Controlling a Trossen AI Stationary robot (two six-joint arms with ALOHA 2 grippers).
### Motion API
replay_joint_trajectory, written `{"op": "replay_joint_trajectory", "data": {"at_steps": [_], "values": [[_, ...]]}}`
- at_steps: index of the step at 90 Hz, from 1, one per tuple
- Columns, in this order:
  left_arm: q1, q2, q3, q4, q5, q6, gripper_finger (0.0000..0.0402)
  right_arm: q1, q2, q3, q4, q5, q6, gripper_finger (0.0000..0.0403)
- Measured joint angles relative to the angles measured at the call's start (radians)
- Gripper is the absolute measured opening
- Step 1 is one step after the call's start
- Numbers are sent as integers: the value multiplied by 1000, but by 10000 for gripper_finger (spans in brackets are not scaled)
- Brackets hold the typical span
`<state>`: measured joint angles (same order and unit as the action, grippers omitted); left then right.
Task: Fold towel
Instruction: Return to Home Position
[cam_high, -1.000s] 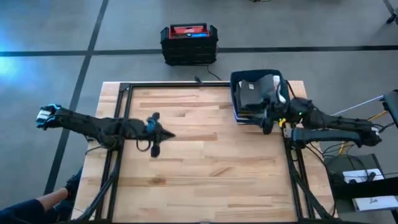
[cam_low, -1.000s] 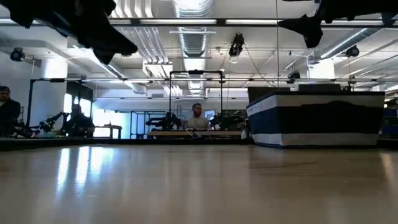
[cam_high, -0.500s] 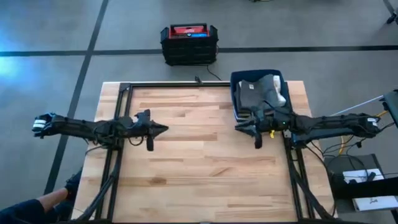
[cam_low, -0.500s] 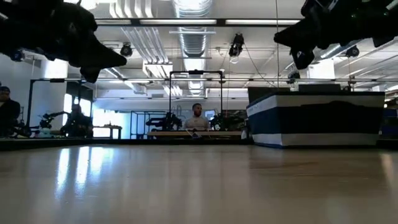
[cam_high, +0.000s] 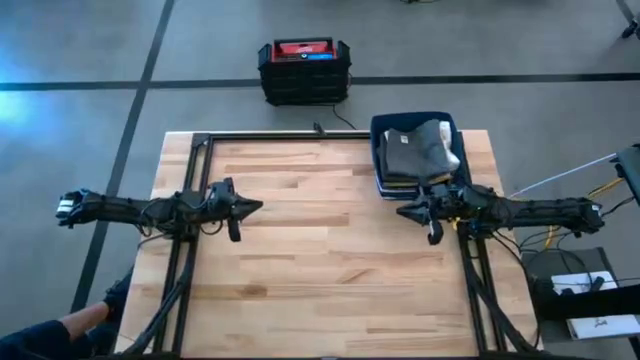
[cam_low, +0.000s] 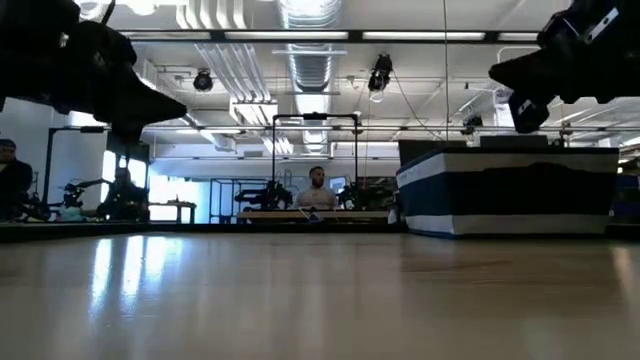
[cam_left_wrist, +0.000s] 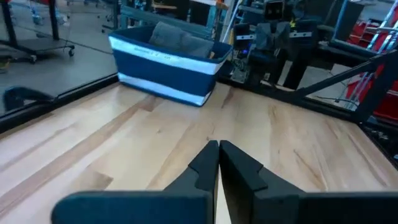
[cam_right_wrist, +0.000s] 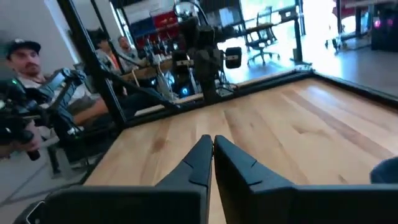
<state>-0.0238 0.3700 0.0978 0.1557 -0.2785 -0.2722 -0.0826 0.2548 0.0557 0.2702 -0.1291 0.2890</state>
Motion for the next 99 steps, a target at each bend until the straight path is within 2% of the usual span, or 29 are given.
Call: {"op": "replay_joint_trajectory", "data": {"at_steps": [7,20,25,45,53,70,99], "values": [[0,-10,0,-9,-4,-3,0,0,-76,-32,-26,16,-2,0],[0,-17,-1,-9,-3,-19,0,5,-208,-44,-162,142,-35,0],[0,-18,-2,-22,-2,-24,0,6,-251,-44,-203,155,-56,0],[0,-32,-43,-43,-1,-19,0,11,-248,-44,-252,152,-66,0],[0,-62,-88,-39,0,-20,0,14,-254,-44,-252,147,-65,0],[0,-151,-87,-69,-5,41,0,15,-254,-44,-255,102,-62,0],[-1,-289,-88,-122,176,131,0,15,-255,-44,-234,13,-72,0]]}}
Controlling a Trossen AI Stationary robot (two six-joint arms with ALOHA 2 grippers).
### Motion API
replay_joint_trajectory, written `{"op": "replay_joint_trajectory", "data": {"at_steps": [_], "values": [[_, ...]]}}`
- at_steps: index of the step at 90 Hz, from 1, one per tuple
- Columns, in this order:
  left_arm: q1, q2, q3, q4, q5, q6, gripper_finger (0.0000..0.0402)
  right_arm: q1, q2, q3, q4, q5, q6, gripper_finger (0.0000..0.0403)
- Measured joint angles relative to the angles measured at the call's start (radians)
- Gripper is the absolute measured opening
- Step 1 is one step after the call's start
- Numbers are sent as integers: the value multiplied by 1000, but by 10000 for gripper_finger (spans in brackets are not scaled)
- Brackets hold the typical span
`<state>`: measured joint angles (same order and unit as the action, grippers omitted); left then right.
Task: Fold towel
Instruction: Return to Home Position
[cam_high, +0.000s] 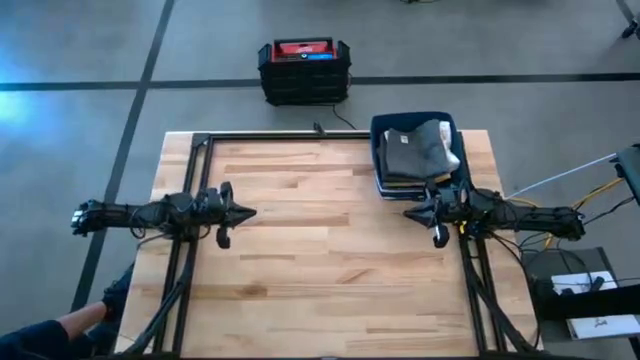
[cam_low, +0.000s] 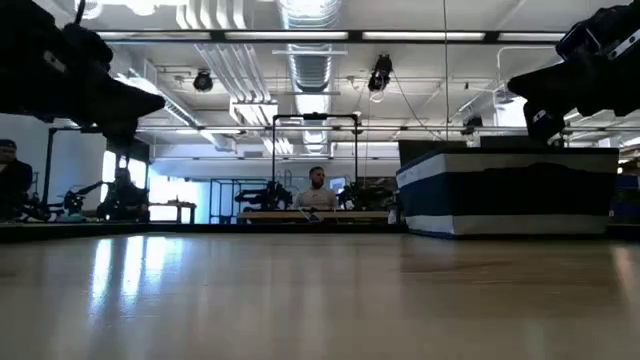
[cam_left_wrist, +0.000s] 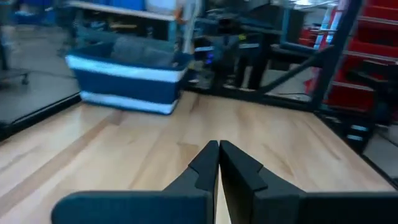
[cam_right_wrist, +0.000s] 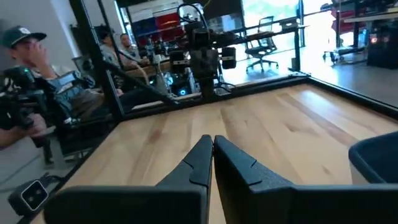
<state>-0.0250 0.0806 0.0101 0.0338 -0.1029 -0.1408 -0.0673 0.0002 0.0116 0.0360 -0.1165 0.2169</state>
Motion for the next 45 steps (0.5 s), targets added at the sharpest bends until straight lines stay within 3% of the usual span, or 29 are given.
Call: {"op": "replay_joint_trajectory", "data": {"at_steps": [45], "values": [[1,-55,0,-8,36,83,0,0,0,0,3,-24,-20,0]]}}
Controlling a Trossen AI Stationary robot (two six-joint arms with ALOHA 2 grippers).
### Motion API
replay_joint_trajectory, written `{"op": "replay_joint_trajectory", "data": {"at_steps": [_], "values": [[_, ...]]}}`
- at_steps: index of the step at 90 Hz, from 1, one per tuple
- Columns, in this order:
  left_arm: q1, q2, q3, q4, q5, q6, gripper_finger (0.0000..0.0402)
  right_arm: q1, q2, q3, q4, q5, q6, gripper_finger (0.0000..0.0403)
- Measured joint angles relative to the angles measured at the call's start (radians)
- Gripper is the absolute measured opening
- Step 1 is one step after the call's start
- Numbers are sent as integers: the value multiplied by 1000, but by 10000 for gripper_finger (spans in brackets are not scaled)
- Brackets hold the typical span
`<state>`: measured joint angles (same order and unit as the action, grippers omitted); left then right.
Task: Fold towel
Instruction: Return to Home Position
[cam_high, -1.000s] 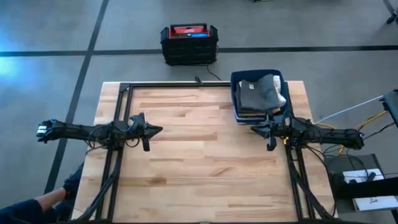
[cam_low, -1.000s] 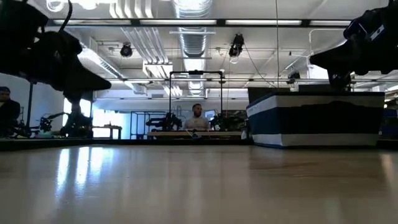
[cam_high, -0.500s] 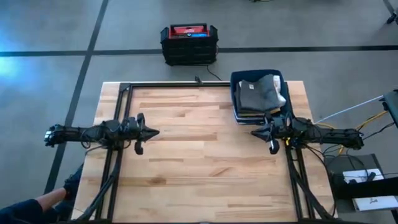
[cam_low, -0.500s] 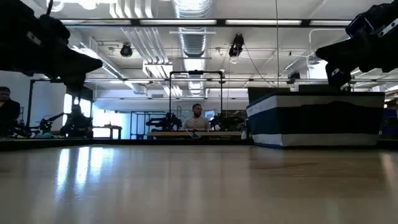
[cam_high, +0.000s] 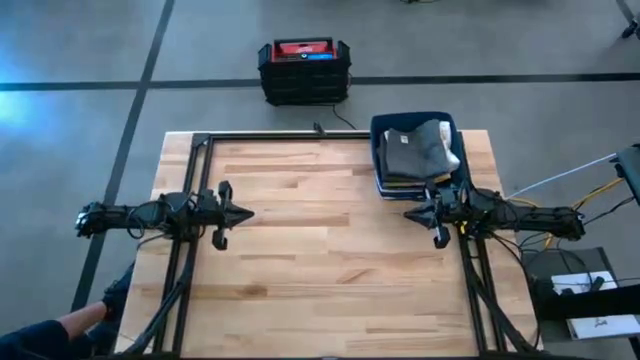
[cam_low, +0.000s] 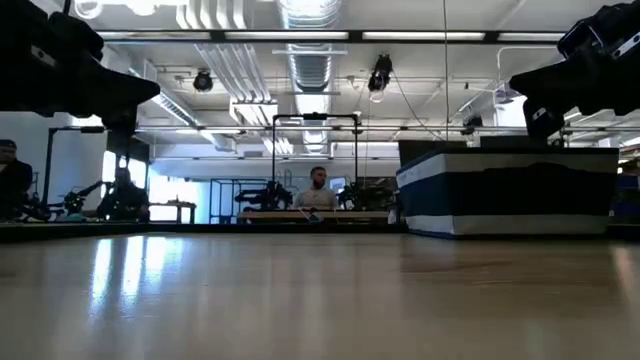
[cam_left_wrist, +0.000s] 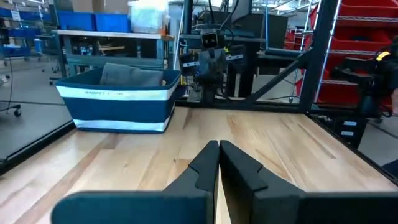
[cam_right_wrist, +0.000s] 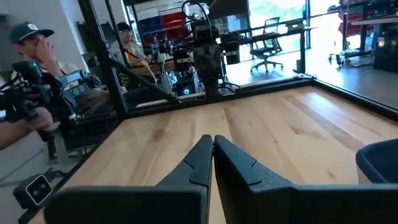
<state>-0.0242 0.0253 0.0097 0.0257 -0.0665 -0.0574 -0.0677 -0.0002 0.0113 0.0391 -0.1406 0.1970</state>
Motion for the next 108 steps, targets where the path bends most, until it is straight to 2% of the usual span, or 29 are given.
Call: {"op": "replay_joint_trajectory", "data": {"at_steps": [108], "values": [[0,219,0,3,-1,-7,3,0,0,-1,-5,2,4,0]]}}
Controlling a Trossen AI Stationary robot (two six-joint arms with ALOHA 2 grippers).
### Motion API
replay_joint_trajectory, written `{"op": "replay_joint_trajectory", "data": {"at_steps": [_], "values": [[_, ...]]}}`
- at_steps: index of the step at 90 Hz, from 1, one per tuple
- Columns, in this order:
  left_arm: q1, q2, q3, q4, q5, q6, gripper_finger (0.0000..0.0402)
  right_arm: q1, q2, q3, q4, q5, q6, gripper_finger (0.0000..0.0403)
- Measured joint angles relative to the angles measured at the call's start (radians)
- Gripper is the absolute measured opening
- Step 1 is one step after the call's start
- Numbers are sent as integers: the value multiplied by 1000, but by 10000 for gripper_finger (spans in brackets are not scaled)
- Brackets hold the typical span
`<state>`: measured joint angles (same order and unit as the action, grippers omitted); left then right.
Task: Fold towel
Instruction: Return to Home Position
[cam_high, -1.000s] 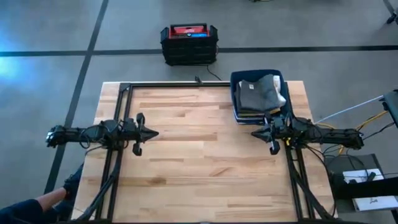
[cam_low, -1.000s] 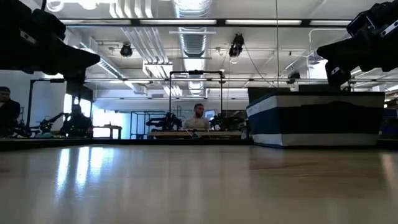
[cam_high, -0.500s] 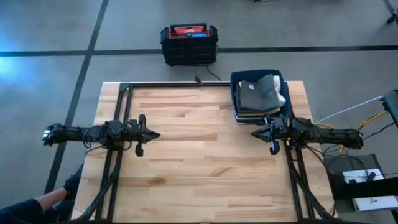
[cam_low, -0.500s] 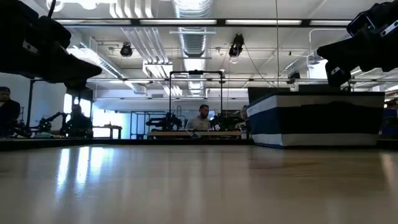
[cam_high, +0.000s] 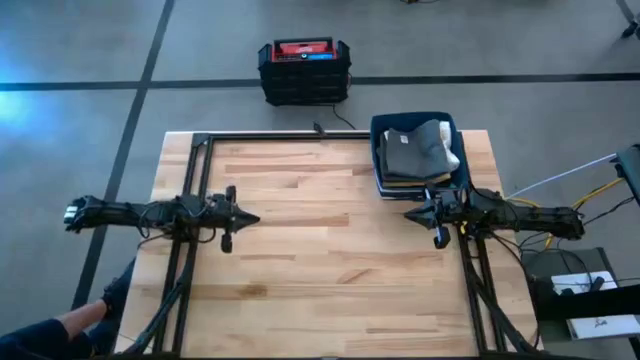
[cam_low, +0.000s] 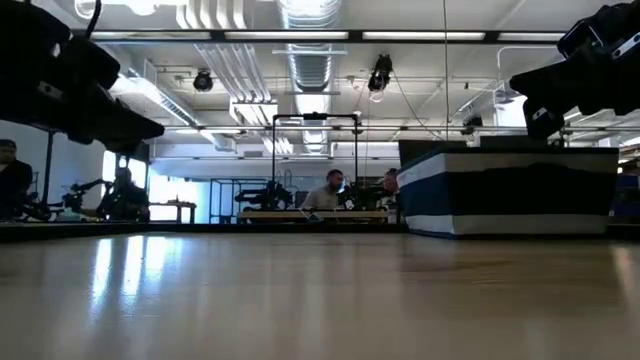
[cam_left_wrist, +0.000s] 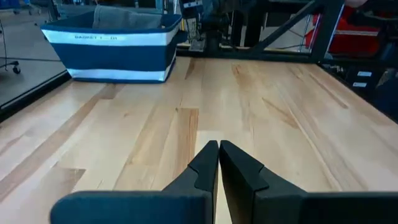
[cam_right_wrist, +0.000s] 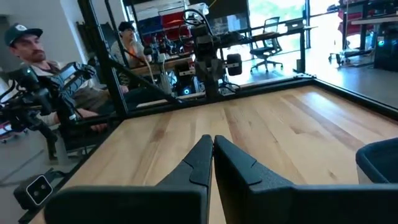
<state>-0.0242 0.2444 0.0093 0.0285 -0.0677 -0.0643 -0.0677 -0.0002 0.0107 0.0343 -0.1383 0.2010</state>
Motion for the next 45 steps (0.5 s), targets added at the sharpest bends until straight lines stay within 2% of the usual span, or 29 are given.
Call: {"op": "replay_joint_trajectory", "data": {"at_steps": [45], "values": [[0,50,0,1,0,0,3,0,0,0,0,0,0,0]]}}
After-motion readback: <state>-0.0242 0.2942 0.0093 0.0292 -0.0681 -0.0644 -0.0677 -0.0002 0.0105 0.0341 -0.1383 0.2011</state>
